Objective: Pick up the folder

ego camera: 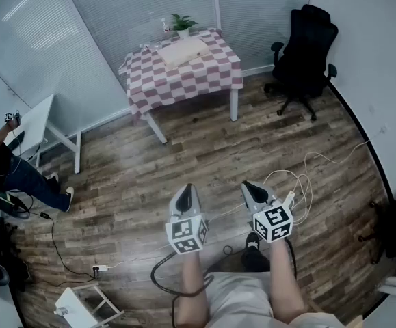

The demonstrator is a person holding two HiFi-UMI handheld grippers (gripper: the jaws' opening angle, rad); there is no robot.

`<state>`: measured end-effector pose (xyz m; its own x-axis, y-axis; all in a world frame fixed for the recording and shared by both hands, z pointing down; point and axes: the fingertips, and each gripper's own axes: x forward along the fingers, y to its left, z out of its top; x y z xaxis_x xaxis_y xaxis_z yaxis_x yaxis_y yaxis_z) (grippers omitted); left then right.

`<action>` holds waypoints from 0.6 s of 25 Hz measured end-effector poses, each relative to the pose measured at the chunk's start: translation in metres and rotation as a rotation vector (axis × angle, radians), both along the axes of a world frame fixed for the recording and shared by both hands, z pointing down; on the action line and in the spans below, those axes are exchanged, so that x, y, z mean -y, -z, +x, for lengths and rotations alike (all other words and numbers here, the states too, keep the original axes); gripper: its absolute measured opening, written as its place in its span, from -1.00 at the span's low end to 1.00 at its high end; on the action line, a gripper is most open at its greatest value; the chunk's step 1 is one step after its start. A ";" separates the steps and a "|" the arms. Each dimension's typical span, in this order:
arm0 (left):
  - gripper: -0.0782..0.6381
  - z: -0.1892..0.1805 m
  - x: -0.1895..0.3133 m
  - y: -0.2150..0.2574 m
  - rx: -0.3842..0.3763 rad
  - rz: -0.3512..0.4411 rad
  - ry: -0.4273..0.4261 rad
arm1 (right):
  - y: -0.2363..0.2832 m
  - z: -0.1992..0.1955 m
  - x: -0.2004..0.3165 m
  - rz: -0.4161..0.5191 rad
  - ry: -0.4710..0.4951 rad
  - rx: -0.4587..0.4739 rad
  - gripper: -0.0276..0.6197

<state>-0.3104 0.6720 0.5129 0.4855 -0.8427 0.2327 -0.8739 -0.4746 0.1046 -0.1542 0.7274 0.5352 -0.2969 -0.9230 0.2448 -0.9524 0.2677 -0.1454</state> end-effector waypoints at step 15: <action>-0.76 0.120 0.021 0.004 0.084 -0.018 0.149 | -0.004 0.145 0.037 0.000 0.082 0.126 -0.91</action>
